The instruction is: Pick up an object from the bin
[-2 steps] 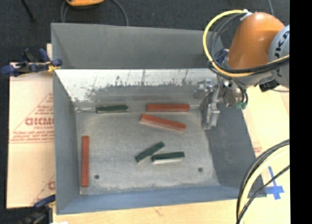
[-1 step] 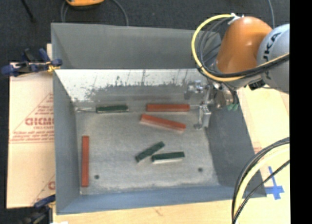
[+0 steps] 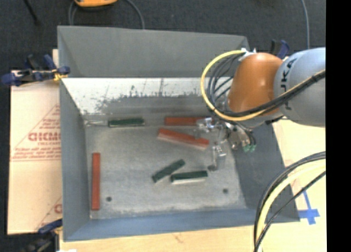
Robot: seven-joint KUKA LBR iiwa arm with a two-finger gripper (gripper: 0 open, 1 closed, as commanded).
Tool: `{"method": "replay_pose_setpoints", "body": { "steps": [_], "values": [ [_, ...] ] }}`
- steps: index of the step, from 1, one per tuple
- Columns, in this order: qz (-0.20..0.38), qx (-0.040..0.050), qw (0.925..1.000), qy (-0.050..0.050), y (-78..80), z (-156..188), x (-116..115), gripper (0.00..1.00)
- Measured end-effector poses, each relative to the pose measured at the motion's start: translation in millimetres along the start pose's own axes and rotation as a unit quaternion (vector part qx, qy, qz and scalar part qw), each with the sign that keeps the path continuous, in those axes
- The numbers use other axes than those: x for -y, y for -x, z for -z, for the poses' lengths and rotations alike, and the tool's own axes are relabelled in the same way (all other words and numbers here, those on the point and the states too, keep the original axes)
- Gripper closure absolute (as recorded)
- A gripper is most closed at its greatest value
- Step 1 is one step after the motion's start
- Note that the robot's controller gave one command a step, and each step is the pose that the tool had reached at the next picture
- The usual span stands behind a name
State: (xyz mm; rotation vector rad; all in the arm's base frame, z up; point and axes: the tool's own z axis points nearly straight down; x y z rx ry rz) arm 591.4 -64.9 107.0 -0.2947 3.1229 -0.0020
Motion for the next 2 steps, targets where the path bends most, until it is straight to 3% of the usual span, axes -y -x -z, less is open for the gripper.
{"method": "replay_pose_setpoints", "body": {
  "steps": [1, 2],
  "values": [
    [-0.007, 0.0006, 1.0000, 0.001, 42.4, 0.7, -11.8, 1.00],
    [-0.006, 0.0002, 1.0000, 0.000, 42.2, 0.4, -11.5, 0.00]
  ]
}}
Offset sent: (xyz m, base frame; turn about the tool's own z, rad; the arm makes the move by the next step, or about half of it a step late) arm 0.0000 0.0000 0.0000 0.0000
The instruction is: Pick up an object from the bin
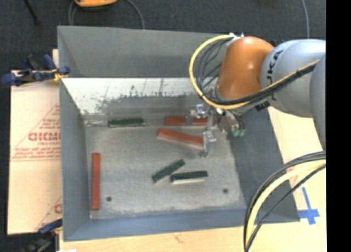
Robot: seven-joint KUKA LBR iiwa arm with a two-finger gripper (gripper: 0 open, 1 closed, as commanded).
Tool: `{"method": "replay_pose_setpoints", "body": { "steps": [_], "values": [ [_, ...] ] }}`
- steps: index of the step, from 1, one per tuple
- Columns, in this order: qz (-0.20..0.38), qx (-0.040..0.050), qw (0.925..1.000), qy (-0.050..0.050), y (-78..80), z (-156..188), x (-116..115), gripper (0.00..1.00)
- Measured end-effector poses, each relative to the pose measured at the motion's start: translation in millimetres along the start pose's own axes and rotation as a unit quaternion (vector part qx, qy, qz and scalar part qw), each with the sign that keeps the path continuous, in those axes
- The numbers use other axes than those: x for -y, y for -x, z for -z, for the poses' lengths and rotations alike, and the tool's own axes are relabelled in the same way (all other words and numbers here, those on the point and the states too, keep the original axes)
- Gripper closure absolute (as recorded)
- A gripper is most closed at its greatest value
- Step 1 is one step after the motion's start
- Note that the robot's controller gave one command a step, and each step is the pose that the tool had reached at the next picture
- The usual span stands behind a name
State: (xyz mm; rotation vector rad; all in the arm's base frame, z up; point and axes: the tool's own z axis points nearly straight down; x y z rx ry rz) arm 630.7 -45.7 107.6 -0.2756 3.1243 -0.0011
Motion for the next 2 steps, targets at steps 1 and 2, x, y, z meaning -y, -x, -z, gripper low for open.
{"method": "replay_pose_setpoints", "body": {
  "steps": [1, 2],
  "values": [
    [0.000, 0.0000, 1.0000, 0.000, 0.0, 0, 0, 0.00],
    [-0.060, -0.0008, 0.9982, 0.000, 2.2, -37, -10, 1.00]
  ]
}}
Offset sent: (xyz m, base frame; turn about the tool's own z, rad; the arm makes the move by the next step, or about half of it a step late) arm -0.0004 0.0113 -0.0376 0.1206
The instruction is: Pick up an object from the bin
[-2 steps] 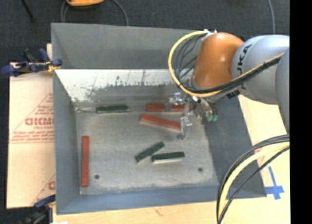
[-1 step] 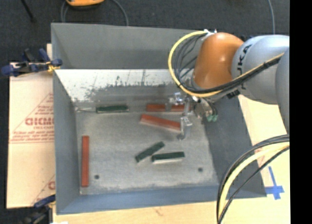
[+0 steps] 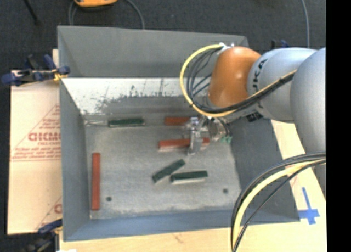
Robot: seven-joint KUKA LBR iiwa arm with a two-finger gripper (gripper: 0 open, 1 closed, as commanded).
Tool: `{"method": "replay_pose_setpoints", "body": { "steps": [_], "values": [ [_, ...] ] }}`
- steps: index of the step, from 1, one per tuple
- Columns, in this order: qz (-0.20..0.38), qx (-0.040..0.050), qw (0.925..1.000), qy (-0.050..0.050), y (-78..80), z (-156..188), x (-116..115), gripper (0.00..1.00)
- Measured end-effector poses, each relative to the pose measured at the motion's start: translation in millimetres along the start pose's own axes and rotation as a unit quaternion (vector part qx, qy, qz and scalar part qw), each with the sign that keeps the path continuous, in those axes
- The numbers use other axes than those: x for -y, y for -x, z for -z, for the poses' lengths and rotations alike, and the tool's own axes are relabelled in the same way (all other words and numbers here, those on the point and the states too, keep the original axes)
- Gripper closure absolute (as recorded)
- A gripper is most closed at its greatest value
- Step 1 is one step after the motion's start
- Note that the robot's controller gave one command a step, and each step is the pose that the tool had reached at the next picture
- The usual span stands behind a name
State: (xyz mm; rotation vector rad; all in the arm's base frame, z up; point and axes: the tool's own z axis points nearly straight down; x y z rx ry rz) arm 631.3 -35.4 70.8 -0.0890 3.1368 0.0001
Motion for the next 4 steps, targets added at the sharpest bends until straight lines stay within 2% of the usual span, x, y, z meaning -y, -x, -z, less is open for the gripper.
{"method": "replay_pose_setpoints", "body": {
  "steps": [1, 2, 3, 4],
  "values": [
    [0.000, 0.0000, 1.0000, 0.000, 0.0, 0, 0, 1.00],
    [0.001, -0.0015, 1.0000, 0.000, 14.7, 46, 6, 1.00],
    [0.014, 0.0007, 0.9999, -0.001, 8.7, 173, -6, 1.00],
    [0.014, 0.0006, 0.9999, -0.001, 8.7, 173, -6, 1.00]
  ]
}}
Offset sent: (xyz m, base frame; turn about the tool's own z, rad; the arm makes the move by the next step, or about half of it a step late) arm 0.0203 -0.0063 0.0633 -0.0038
